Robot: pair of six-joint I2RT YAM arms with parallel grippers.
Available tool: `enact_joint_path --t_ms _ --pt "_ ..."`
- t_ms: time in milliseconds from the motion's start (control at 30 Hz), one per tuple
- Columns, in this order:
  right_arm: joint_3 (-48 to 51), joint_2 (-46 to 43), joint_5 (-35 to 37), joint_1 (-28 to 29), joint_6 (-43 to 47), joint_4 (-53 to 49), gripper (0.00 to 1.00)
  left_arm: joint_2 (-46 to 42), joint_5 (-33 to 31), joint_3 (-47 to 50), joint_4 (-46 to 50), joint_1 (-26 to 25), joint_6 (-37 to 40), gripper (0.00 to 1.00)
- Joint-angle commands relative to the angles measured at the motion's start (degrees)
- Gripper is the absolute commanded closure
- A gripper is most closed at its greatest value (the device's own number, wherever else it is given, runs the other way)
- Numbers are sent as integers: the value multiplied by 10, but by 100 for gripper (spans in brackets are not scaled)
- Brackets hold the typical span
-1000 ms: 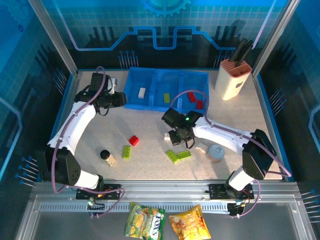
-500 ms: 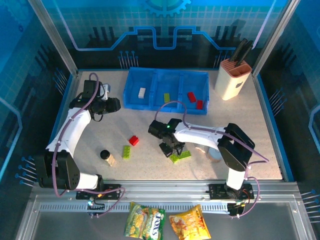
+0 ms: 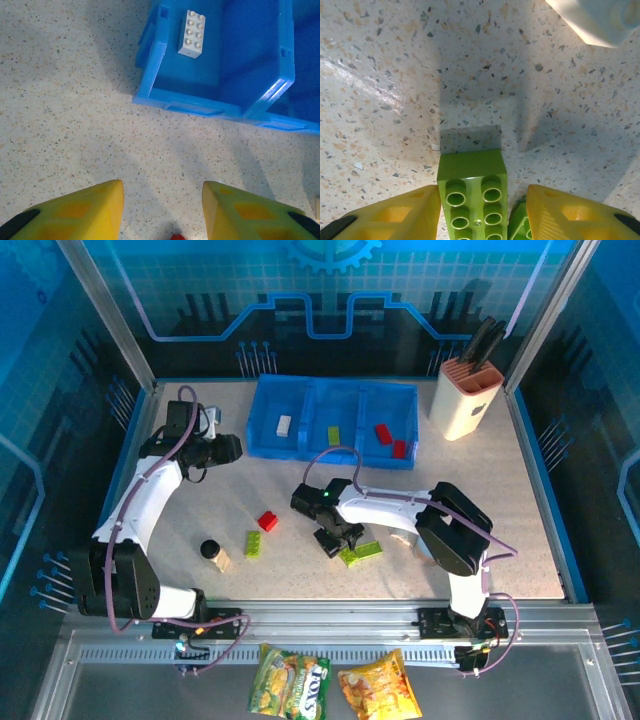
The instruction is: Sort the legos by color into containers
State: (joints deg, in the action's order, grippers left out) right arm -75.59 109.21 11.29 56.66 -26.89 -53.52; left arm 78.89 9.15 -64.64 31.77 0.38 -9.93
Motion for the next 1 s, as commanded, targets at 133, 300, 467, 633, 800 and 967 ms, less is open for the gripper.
enact_joint_path --t_ms 133,300,467,633,800,967 --pt "5 11 -18 9 -5 -14 50 -11 18 6 -7 10 11 54" --pt "10 9 -19 10 -12 -16 50 -9 19 6 -8 11 10 54" --pt "16 6 -24 11 -27 -16 51 -8 20 6 -7 12 9 54" --pt "24 10 -32 11 -42 -13 51 -8 21 6 -7 12 9 54" --pt "26 14 -37 11 -47 -17 53 -8 22 6 -7 12 10 54" --pt "26 20 -42 12 -52 -25 55 -8 22 5 -7 12 9 54"
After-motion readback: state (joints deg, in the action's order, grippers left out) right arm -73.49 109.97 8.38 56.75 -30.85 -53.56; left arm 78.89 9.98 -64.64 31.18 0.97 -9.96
